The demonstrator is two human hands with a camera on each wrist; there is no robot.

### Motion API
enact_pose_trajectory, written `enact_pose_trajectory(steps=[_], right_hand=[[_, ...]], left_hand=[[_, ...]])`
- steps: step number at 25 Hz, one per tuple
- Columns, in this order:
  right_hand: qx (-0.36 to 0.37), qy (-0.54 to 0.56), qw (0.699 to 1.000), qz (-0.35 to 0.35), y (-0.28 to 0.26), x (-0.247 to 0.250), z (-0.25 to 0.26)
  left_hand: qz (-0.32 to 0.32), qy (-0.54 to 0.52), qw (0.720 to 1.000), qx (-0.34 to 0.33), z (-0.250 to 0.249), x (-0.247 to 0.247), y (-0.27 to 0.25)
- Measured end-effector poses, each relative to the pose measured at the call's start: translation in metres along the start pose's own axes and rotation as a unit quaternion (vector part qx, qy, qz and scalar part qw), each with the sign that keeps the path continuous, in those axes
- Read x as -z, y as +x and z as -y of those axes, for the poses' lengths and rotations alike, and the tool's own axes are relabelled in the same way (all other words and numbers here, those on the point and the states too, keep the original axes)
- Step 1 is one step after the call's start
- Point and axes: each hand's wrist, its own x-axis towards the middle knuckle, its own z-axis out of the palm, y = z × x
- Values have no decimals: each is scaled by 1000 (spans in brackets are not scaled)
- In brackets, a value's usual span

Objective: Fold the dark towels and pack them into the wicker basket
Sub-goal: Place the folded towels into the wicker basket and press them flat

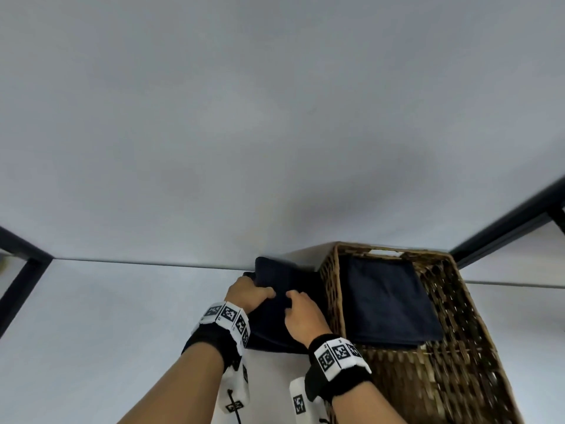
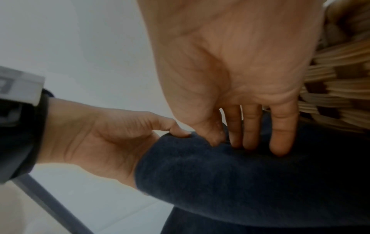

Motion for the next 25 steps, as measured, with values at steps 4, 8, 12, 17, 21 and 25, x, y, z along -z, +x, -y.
enact_pose_trajectory(steps=[4, 8, 12, 17, 21, 25], right_hand=[[8, 55, 993, -101, -2, 22, -1], [11, 335, 925, -176, -19, 71, -2], [-61, 683, 728, -23, -51, 130, -18], [-31, 693, 707, -134, -83, 193, -91], [-66, 462, 852, -235, -63, 198, -147], [9, 23, 969, -244, -34, 159, -163]], left_hand=[[-6, -84, 993, -85, -38, 10, -25], [86, -110, 968, -207, -111, 27, -81], [141, -218, 925, -277, -168, 12, -130], [154, -299, 900, -276, -176, -39, -123], [96, -120, 961, -228, -154, -88, -80], [-30, 364, 890, -273, -142, -120, -60]])
